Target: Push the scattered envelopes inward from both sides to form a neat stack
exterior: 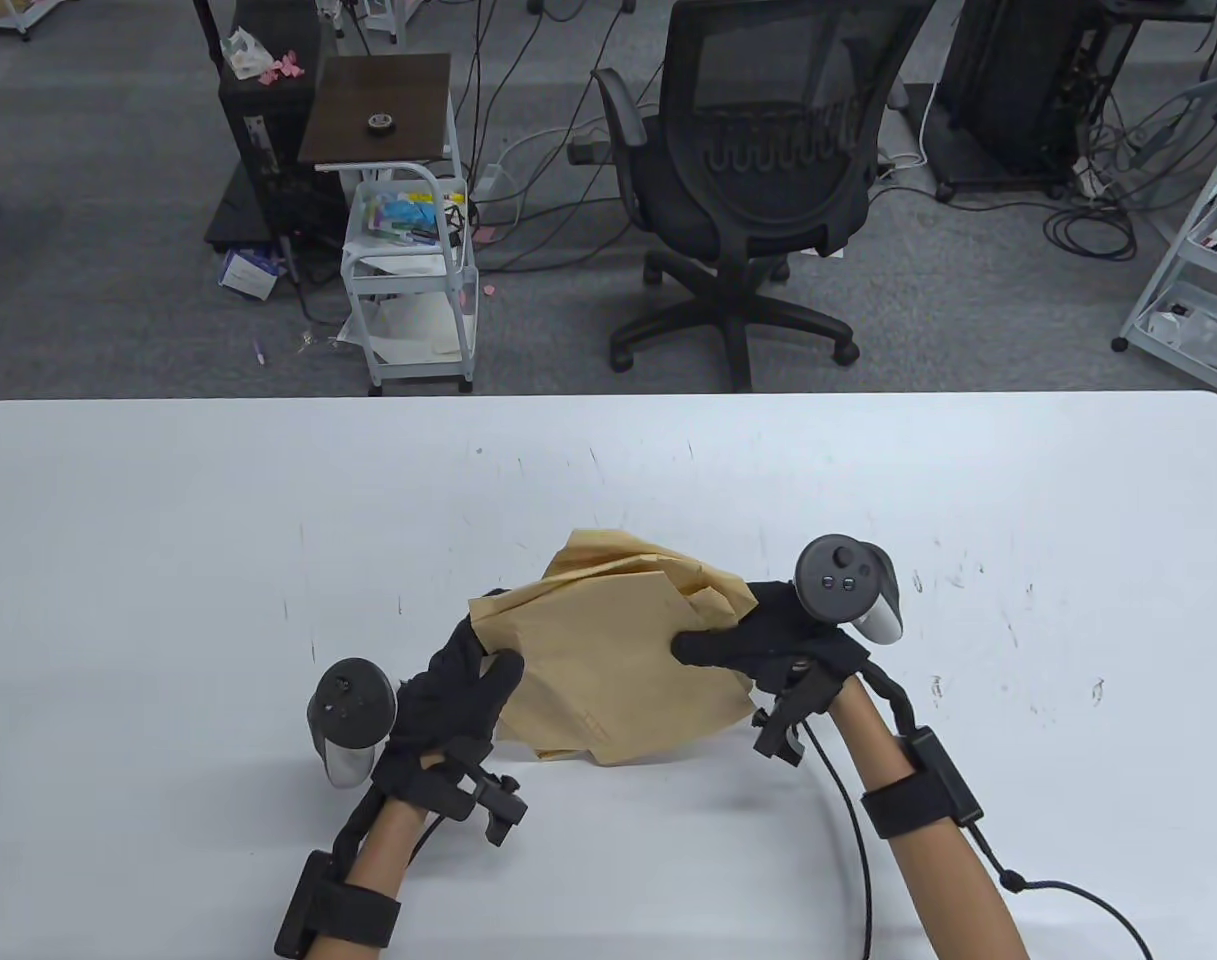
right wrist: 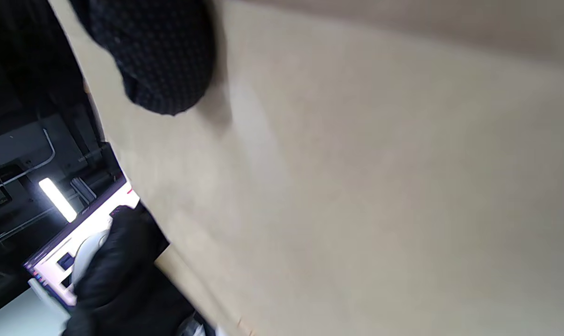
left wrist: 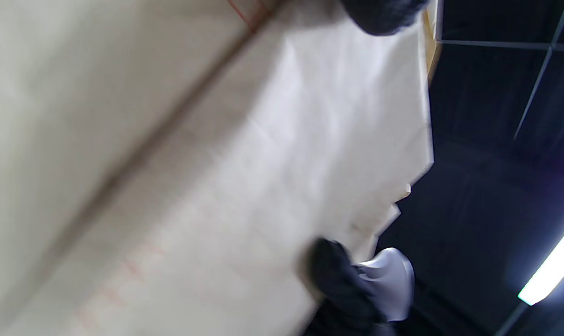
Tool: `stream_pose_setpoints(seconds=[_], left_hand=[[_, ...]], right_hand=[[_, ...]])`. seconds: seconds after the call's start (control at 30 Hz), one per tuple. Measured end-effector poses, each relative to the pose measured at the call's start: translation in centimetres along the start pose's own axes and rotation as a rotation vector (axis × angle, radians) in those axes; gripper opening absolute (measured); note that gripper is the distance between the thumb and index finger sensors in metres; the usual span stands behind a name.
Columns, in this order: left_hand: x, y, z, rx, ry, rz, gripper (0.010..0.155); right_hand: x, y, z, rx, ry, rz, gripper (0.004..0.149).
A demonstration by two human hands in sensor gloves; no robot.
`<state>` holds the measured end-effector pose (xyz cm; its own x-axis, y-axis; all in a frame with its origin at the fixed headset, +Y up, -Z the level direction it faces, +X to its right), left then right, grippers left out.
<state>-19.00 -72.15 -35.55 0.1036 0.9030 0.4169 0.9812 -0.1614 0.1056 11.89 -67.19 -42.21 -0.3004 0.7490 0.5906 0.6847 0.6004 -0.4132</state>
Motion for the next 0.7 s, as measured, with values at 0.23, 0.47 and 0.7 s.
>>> stream_pose_setpoints(seconds=[0.23, 0.47, 0.7], left_hand=[[-2.0, -1.4, -0.2, 0.029, -0.045, -0.263, 0.093], [-1.7, 0.8, -0.2, -0.029, -0.098, -0.480, 0.086], [-2.2, -2.2, -0.2, 0.032, -0.059, -0.221, 0.089]], right_hand=[[-1.0, 0.5, -0.7, 0.078, -0.062, 0.156, 0.051], [-1.2, -2.1, 0.5, 0.181, -0.096, -0.031, 0.049], [0.3, 1.8, -0.8, -0.140, 0.059, 0.162, 0.039]])
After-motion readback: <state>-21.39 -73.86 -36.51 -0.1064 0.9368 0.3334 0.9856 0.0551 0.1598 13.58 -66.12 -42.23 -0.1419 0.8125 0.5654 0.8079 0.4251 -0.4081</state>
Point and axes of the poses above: the tracker on the back of each hand, its own x axis roughly to the thumb side, its own z axis roughly from the wrist to the fingertips, y = z × x, the point moved 2 cm from there along z, roughly from the wrist to the fingertips, and after that the axes turned 8 degrees about x, right-handed, at the moved point
